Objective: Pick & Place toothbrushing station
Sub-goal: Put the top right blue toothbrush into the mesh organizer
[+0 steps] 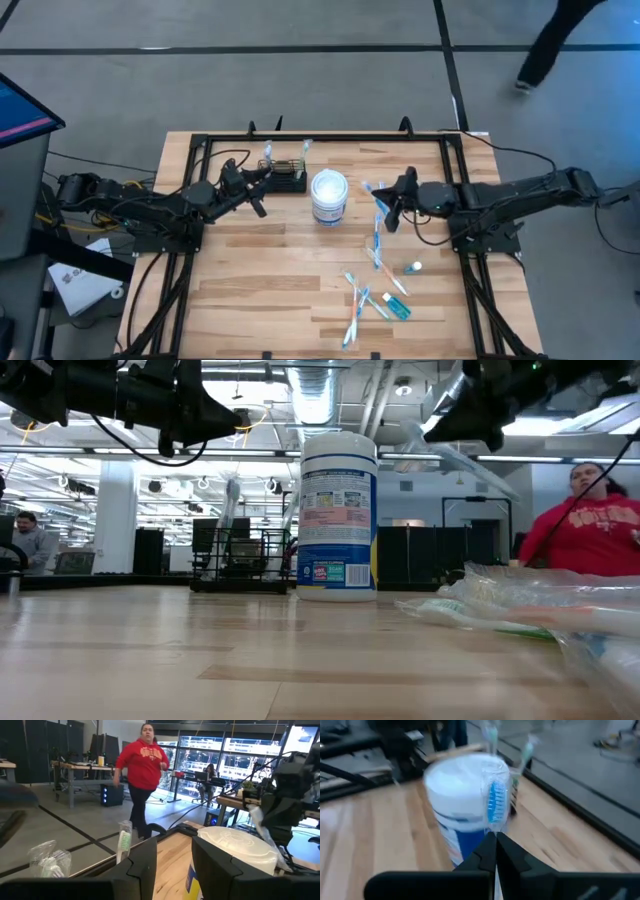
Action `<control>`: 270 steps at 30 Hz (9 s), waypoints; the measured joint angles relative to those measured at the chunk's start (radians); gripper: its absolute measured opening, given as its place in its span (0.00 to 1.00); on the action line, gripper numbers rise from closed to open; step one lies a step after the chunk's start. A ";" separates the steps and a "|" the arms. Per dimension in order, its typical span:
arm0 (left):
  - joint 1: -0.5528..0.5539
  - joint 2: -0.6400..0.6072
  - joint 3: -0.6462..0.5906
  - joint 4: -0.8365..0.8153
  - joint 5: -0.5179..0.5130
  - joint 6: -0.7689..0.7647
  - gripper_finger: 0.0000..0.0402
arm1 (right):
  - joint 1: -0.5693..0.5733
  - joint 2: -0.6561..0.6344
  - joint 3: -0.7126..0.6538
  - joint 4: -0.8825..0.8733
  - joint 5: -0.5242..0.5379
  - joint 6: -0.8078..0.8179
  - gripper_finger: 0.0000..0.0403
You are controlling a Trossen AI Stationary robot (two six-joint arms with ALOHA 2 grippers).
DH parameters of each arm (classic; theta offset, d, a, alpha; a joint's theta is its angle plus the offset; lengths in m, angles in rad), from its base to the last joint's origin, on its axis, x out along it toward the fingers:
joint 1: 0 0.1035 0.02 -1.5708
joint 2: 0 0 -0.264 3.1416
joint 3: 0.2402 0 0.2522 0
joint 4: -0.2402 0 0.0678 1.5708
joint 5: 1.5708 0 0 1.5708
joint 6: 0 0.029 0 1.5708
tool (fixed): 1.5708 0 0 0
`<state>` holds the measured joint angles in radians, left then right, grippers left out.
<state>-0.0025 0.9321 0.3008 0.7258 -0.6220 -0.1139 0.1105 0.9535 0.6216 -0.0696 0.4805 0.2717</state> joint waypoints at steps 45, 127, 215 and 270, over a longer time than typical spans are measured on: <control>-0.017 0.591 0.265 0.530 0.439 -0.069 0.29 | 0.079 0.260 0.091 0.605 -0.071 -0.335 0.00; -0.015 0.471 0.379 0.168 0.531 -0.018 0.02 | 0.077 0.258 0.090 0.599 -0.090 -0.359 0.00; 0.035 -0.189 -0.041 -0.170 -0.197 0.214 0.02 | 0.079 0.259 0.090 0.571 -0.090 -0.358 0.00; 0.128 0.150 -0.212 0.177 -0.180 0.053 0.03 | 0.077 0.259 0.090 0.571 -0.090 -0.385 0.00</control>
<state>0.1257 1.0817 0.0883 0.9024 -0.8021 -0.0609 0.1879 1.2125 0.7116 0.5011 0.3910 -0.1137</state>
